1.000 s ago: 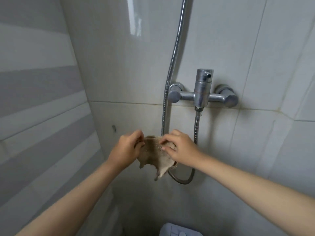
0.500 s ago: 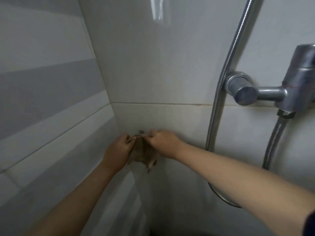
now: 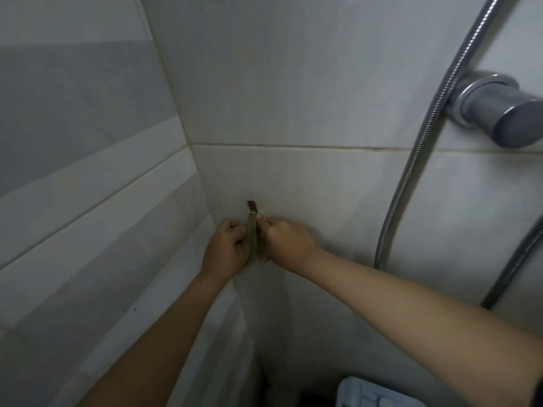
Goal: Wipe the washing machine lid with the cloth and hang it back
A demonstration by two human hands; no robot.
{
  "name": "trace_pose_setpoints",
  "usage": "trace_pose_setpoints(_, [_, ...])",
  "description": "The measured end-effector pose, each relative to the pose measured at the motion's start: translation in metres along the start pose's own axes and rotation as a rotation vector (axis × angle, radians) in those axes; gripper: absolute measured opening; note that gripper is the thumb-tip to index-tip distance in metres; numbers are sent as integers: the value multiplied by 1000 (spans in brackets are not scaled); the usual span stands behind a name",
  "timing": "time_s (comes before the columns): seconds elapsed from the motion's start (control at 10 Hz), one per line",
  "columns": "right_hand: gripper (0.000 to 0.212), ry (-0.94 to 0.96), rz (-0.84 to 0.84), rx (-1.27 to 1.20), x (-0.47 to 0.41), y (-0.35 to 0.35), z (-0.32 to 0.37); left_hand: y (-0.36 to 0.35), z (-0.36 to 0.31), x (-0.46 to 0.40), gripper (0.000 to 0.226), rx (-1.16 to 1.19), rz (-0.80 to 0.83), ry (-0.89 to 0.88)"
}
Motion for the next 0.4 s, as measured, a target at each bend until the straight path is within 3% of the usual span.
trace_pose_setpoints(0.1, [66,-16,23,-57,12,-1,0,-2,5,-1,31,55,26,60])
trace_pose_setpoints(0.2, [55,-46,22,-64,22,-4,-3,5,1,2,63,-69,90,143])
trace_pose_setpoints(0.3, [50,-48,-26,-25,40,8,-2,14,-14,12,78,-180,132,210])
trace_pose_setpoints(0.4, [50,-89,-65,-53,61,17,-5,17,-25,20,67,-203,143,265])
Point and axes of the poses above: each hand's wrist, its own x-axis away from the middle knuckle, its own y-axis out of the back of the hand, z = x × y, the point moved 2 cm from there along -x, towards the middle knuckle, and after that the axes turned 4 degrees about y, right-handed, at the moved point
